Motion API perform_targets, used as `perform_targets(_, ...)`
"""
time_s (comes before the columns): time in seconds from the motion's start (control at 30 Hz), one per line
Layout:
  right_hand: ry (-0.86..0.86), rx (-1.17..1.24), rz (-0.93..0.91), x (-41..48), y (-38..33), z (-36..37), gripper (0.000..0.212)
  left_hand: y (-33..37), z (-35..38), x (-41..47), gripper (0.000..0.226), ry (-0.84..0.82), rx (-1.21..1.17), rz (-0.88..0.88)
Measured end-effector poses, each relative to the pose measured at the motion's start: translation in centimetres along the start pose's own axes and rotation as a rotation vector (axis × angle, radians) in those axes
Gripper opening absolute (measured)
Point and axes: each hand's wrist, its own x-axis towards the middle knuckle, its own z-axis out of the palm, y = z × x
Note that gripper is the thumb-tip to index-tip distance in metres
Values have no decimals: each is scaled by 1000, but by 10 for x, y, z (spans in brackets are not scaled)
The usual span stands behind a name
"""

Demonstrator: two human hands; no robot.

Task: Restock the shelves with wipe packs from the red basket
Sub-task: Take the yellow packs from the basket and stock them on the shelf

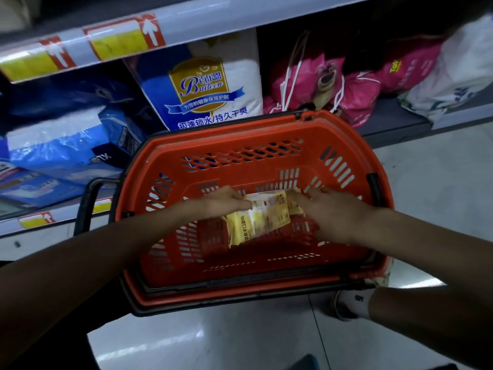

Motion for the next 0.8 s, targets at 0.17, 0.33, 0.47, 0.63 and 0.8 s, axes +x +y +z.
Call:
perform_targets(0.17, 266, 44, -87, 0, -16, -26, 119, 24, -38, -54, 38, 42, -153, 17)
perform_targets(0.33, 508, 64, -251, 3, -35, -45, 116, 39, -61, -91, 30, 81, -342, -9)
perform_targets(0.47, 672, 222, -280, 8, -45, -49, 108, 44, -59, -110, 29, 114, -765, -10)
perform_targets(0.63, 648, 635, -278, 7, -36, -66, 84, 41, -64, -110, 42, -63, -1090, -43)
perform_targets(0.8, 587, 1242, -211, 0, -40, -73, 59, 28, -67, -103, 95, -242, -1180, 15)
